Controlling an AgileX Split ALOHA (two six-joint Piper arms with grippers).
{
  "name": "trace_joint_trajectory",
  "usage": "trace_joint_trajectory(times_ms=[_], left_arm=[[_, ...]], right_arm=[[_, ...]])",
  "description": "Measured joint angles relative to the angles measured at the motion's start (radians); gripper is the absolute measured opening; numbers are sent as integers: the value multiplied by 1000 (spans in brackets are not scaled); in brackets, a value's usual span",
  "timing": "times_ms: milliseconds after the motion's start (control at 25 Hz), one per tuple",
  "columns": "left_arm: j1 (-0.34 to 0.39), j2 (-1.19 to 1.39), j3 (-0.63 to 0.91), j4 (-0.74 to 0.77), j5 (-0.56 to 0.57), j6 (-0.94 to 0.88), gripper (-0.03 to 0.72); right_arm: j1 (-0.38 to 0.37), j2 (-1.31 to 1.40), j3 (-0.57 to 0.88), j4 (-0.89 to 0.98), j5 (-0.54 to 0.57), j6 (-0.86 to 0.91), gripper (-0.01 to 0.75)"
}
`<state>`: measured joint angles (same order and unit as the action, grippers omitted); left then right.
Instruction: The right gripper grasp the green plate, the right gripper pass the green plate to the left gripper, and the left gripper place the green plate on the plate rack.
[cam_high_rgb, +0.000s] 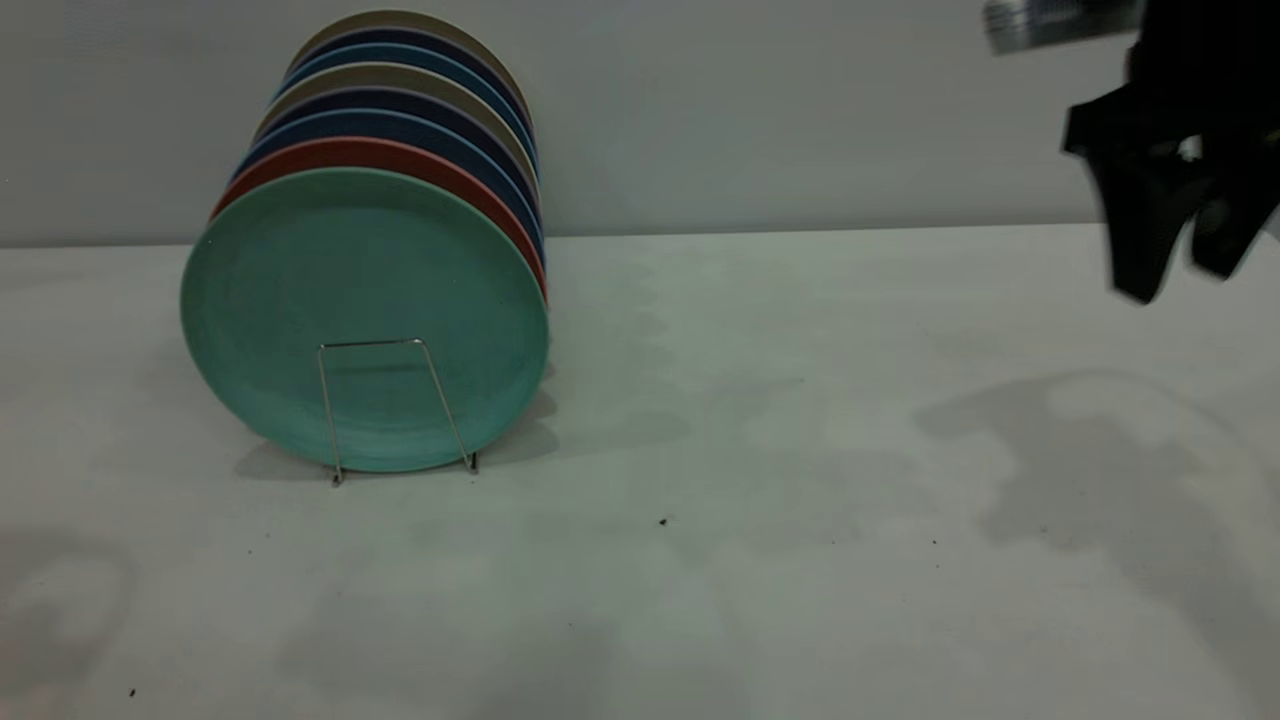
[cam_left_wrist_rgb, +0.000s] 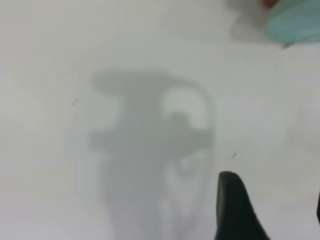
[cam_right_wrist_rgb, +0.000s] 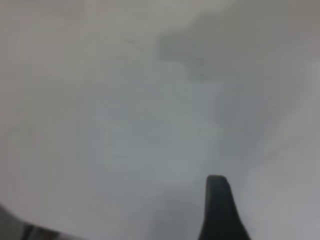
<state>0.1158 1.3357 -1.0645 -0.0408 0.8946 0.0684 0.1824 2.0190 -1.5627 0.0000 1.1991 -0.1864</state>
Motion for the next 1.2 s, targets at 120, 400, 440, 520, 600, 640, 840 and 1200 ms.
trace_joint_trajectory(times_ms=[120, 400, 440, 520, 600, 640, 840, 1200], left_arm=[[0, -84, 0, 17, 63, -2, 416], [0, -275, 9, 10, 168, 41, 416], [0, -310, 24, 7, 169, 46, 416], [0, -368, 69, -9, 170, 59, 416], [0, -432, 131, -21, 173, 65, 416], [0, -465, 159, -24, 176, 66, 416], [0, -620, 319, -30, 181, 50, 416], [0, -850, 495, -46, 233, 17, 416]], right_arm=[[-13, -48, 10, -39, 2, 43, 510], [-22, -291, 169, -18, 6, 54, 510], [-22, -340, 211, -9, 10, 54, 510], [-22, -435, 298, 0, 11, 54, 510], [-22, -534, 375, 9, 18, 54, 510], [-22, -589, 413, 12, 18, 54, 510], [-22, -831, 545, 23, 25, 54, 510], [-22, -1187, 765, 24, 33, 53, 510]])
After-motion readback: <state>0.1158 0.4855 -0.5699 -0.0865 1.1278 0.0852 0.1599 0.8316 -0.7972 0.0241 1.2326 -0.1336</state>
